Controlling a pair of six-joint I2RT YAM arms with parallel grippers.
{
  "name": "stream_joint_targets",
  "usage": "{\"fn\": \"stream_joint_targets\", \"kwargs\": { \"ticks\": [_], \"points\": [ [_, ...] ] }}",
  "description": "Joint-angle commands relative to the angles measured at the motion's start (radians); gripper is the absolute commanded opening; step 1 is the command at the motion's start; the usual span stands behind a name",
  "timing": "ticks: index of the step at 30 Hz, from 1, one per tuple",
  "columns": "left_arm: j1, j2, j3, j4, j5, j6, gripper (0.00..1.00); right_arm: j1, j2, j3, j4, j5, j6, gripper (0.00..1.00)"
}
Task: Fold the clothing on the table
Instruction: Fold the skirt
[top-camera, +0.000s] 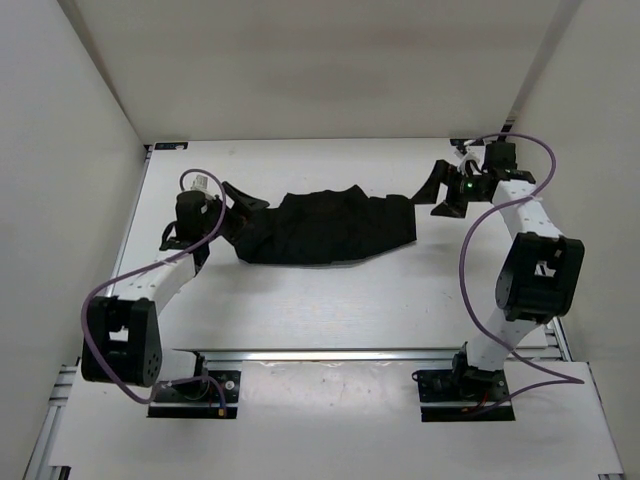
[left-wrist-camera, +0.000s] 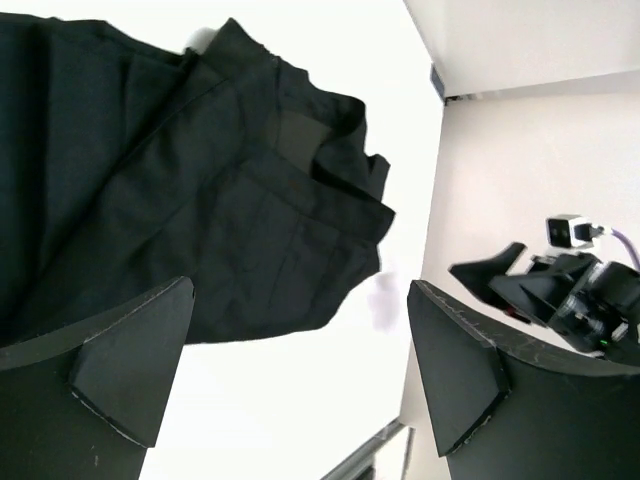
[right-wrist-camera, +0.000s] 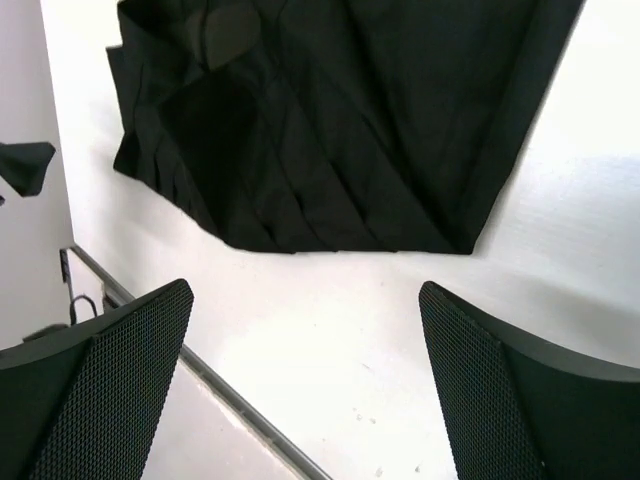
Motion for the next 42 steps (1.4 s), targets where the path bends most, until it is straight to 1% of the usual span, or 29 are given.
{"fn": "stream_joint_targets", "kwargs": {
  "ticks": [1, 5, 6, 7, 9, 10, 11, 12, 13, 15, 16, 20, 22, 25, 27, 29, 30, 32, 33, 36, 37, 39, 42],
  "points": [
    [-0.017, -0.051, -0.026, -0.036, -0.025, 0.048, 0.99, 0.011, -0.088, -0.018, -0.010, -0.006, -0.077, 0.99],
    [-0.066, -0.042, -0.022, -0.070, -0.004, 0.111, 0.99, 0.058, -0.099, -0.023, -0.039, 0.035, -0.209, 0.99],
    [-0.075, -0.015, -0.002, -0.073, 0.014, 0.138, 0.99, 0.090, -0.093, -0.011, -0.055, 0.075, -0.266, 1.00],
    [-0.080, 0.002, 0.018, -0.096, 0.034, 0.180, 0.99, 0.113, -0.068, 0.001, -0.071, 0.146, -0.315, 0.99],
    [-0.117, 0.109, 0.154, -0.204, 0.016, 0.275, 0.99, 0.210, -0.033, 0.027, -0.101, 0.261, -0.390, 1.00],
    [-0.128, 0.134, 0.249, -0.288, -0.022, 0.347, 0.99, 0.228, 0.002, 0.053, -0.120, 0.326, -0.416, 0.98],
    [-0.149, 0.200, 0.291, -0.366, -0.062, 0.422, 0.99, 0.242, 0.019, 0.066, -0.118, 0.343, -0.415, 0.96],
    [-0.169, 0.259, 0.378, -0.407, -0.086, 0.456, 0.98, 0.248, 0.039, 0.084, -0.110, 0.362, -0.421, 0.93],
    [-0.180, 0.284, 0.418, -0.472, -0.137, 0.514, 0.99, 0.249, 0.056, 0.092, -0.098, 0.366, -0.409, 0.90],
    [-0.216, 0.358, 0.532, -0.539, -0.185, 0.591, 0.99, 0.241, 0.059, 0.110, -0.082, 0.351, -0.389, 0.90],
    [-0.241, 0.383, 0.573, -0.551, -0.237, 0.612, 0.98, 0.233, 0.058, 0.124, -0.070, 0.360, -0.386, 0.89],
    [-0.328, 0.459, 0.676, -0.637, -0.422, 0.770, 0.98, 0.250, 0.065, 0.133, -0.049, 0.397, -0.390, 0.89],
    [-0.344, 0.533, 0.754, -0.683, -0.461, 0.791, 0.99, 0.252, 0.067, 0.140, -0.042, 0.391, -0.390, 0.89],
    [-0.335, 0.597, 0.840, -0.728, -0.459, 0.762, 0.99, 0.244, 0.055, 0.140, -0.049, 0.380, -0.397, 0.89],
    [-0.352, 0.634, 0.906, -0.760, -0.478, 0.760, 0.99, 0.227, 0.052, 0.129, -0.046, 0.377, -0.394, 0.89],
    [-0.367, 0.714, 1.036, -0.815, -0.530, 0.769, 0.99, 0.212, 0.042, 0.120, -0.049, 0.374, -0.394, 0.89],
    [-0.369, 0.734, 1.070, -0.855, -0.538, 0.762, 0.99, 0.204, 0.042, 0.117, -0.049, 0.370, -0.394, 0.89],
    [-0.372, 0.795, 1.202, -0.919, -0.571, 0.763, 0.99, 0.189, 0.036, 0.109, -0.052, 0.360, -0.386, 0.89],
    [-0.375, 0.852, 1.271, -0.960, -0.578, 0.757, 0.98, 0.184, 0.036, 0.106, -0.056, 0.353, -0.392, 0.90],
    [-0.369, 0.929, 1.397, -1.045, -0.573, 0.752, 0.98, 0.176, 0.027, 0.098, -0.058, 0.353, -0.387, 0.89],
    [-0.369, 0.932, 1.405, -1.062, -0.564, 0.754, 0.99, 0.173, 0.029, 0.097, -0.058, 0.351, -0.387, 0.90],
    [-0.373, 0.932, 1.407, -1.076, -0.588, 0.751, 0.99, 0.167, 0.030, 0.095, -0.055, 0.351, -0.383, 0.90],
    [-0.373, 0.914, 1.350, -1.076, -0.604, 0.745, 0.99, 0.166, 0.035, 0.103, -0.056, 0.351, -0.380, 0.90]
  ]
}}
